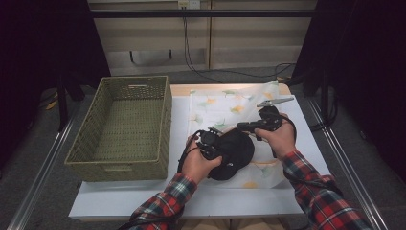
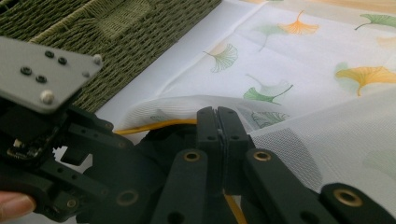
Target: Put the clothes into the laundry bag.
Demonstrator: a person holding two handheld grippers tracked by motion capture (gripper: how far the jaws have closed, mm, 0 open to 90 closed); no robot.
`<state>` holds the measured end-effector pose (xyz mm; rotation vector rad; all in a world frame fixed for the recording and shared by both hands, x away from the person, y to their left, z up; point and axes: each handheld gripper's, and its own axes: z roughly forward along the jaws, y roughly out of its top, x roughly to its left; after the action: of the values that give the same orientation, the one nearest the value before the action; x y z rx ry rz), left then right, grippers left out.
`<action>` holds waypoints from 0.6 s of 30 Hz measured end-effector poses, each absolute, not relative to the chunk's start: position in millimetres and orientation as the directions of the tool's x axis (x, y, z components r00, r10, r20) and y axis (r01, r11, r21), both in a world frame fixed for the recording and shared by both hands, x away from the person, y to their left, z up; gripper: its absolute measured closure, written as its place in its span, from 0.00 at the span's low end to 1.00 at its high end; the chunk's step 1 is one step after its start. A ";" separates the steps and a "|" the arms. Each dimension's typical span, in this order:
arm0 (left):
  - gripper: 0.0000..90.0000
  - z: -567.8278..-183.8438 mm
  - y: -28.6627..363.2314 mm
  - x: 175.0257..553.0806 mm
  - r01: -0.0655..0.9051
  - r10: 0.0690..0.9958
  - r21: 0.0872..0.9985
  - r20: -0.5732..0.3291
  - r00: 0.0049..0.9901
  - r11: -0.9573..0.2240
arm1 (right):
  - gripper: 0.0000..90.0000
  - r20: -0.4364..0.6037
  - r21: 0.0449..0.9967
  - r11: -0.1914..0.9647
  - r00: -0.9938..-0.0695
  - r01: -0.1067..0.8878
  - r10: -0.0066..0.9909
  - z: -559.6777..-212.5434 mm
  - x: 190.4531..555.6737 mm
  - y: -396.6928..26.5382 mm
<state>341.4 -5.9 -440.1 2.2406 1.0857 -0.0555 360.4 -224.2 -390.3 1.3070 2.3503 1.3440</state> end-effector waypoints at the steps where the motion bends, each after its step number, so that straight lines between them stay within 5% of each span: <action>1: 0.72 -439.6 -6.0 342.7 0.717 0.690 0.531 -0.302 0.658 -0.452 | 1.00 0.283 0.754 0.225 -0.614 0.617 0.737 -390.2 360.4 -223.9; 18: 0.72 -436.9 -25.9 359.6 0.731 0.719 0.586 -0.334 0.610 -0.348 | 1.00 0.301 0.759 0.207 -0.614 0.618 0.729 -388.8 359.1 -229.8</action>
<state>359.6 -25.9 -436.9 2.1148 1.1370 -0.0224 359.1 -229.8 -388.8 1.3152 2.3423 1.3778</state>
